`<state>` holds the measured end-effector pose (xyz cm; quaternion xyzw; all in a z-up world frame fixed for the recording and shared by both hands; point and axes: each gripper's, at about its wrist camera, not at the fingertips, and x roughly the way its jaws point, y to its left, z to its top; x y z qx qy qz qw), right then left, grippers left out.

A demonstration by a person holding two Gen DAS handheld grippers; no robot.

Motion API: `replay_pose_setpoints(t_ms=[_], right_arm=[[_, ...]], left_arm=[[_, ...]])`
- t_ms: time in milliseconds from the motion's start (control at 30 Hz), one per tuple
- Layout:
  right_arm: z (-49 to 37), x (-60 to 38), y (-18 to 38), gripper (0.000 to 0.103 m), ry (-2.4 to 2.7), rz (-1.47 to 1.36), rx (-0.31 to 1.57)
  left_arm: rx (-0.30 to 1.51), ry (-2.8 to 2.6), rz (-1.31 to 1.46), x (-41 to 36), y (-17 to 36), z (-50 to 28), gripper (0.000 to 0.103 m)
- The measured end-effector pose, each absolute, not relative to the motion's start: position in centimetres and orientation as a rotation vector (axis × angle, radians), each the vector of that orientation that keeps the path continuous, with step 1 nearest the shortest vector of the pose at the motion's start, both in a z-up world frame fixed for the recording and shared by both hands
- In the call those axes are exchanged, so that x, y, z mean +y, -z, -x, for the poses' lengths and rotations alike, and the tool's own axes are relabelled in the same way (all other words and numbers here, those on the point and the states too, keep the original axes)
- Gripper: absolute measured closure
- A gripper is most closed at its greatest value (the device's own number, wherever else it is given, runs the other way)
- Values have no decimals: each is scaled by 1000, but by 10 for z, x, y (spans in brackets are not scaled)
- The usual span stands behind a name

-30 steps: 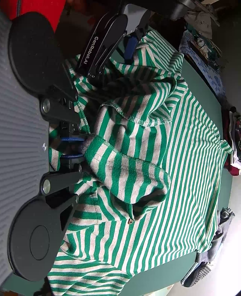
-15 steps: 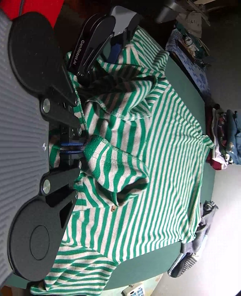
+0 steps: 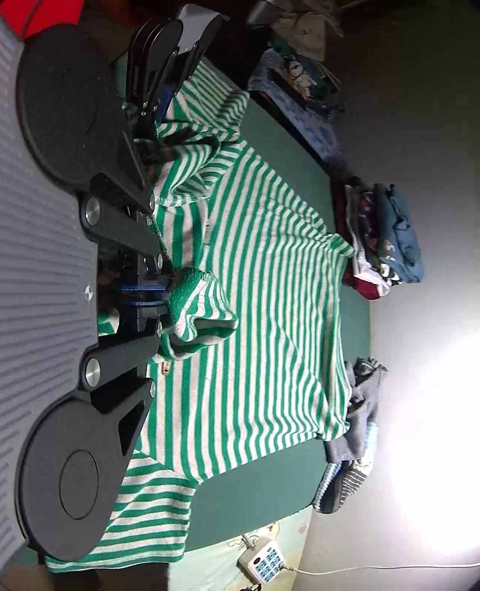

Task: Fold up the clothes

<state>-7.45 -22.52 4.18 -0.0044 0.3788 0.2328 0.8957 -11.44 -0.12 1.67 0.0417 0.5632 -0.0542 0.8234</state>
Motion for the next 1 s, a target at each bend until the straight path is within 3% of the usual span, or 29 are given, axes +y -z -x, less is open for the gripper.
replay_pose_setpoints(t_ms=[367,433,633,667,767,867,900,933,1000], right_arm=[[51,-236,-54,98,-434,-101,728],[46,-237,-56,98,-424,-120,719],[36,-232,-52,98,-414,-132,726],[35,-230,-53,98,-413,-125,722],[33,-225,-54,98,-409,-106,710],[31,-226,-54,98,-373,-85,703],[30,-226,-53,98,-365,-84,705],[30,-226,-52,98,-357,-82,707],[28,-226,-49,98,-343,-71,712]], left_arm=[[1012,120,-52,37,-62,83,89],[997,213,-121,31,-64,95,57],[947,475,-357,-6,-51,125,21],[948,504,-376,-12,-47,124,19],[951,583,-429,-25,-38,125,24],[962,640,-443,-25,-34,126,38],[979,645,-433,-25,-30,123,52],[1002,640,-427,-24,-25,120,75],[1037,621,-418,-22,-15,112,98]])
